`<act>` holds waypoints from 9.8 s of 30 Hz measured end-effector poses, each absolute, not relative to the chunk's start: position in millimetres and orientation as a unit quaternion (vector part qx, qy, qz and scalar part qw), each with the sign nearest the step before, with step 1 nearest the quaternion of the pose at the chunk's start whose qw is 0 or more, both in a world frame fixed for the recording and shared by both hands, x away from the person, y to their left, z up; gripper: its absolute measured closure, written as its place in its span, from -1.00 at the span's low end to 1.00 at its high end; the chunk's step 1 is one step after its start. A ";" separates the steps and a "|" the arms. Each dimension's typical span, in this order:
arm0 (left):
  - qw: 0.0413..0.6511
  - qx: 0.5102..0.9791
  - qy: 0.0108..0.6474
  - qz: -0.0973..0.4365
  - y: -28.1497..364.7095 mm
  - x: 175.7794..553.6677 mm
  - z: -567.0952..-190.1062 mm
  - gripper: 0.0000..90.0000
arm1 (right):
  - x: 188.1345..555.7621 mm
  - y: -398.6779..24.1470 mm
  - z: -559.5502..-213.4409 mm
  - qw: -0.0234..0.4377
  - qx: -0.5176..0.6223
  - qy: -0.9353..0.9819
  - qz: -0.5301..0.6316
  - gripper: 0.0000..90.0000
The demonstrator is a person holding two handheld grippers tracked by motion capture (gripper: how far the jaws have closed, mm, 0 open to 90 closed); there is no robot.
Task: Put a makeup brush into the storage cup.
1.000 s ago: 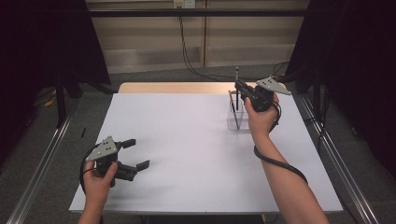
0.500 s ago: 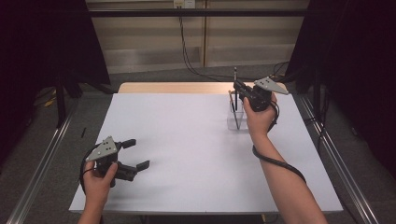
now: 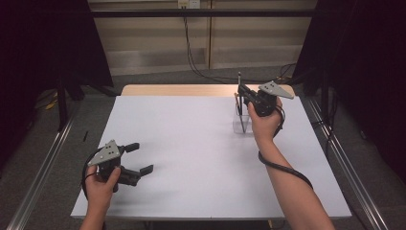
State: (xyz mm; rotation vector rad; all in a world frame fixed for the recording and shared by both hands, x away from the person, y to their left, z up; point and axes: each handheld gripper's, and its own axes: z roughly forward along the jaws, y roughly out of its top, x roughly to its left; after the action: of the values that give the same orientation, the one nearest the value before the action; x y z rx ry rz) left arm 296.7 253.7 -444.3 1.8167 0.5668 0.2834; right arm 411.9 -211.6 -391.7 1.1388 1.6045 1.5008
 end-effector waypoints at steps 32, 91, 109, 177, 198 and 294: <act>0.574 0.773 0.240 0.125 253.6 295.2 -441.3 -0.99 | 395.0 -215.5 -398.2 0.316 0.438 0.624 0.565 0.88; 0.571 0.776 0.239 0.122 251.9 296.0 -442.6 -0.99 | 385.6 -216.1 -410.4 0.292 0.453 0.645 0.542 0.22; 0.574 0.774 0.239 0.122 250.8 295.9 -441.2 -0.99 | 378.5 -216.0 -408.9 0.288 0.440 0.658 0.538 -0.53; 0.574 0.771 0.246 0.125 253.3 293.0 -441.1 -0.99 | 331.9 -241.2 -426.5 0.277 0.396 0.689 0.540 -0.93; 0.578 0.768 0.246 0.123 252.0 294.0 -441.3 -0.99 | 314.8 -254.3 -435.6 0.268 0.393 0.692 0.543 -0.95; 0.574 0.772 0.242 0.126 250.3 295.4 -441.1 -0.99 | 250.1 -311.3 -454.9 0.262 0.366 0.729 0.516 -0.98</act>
State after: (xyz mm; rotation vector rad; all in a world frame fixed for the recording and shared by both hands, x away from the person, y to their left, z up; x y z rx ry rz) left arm 295.4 250.3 -441.1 1.8080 0.5674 0.2956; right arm 250.1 -311.3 -454.9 0.9911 1.9731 1.3959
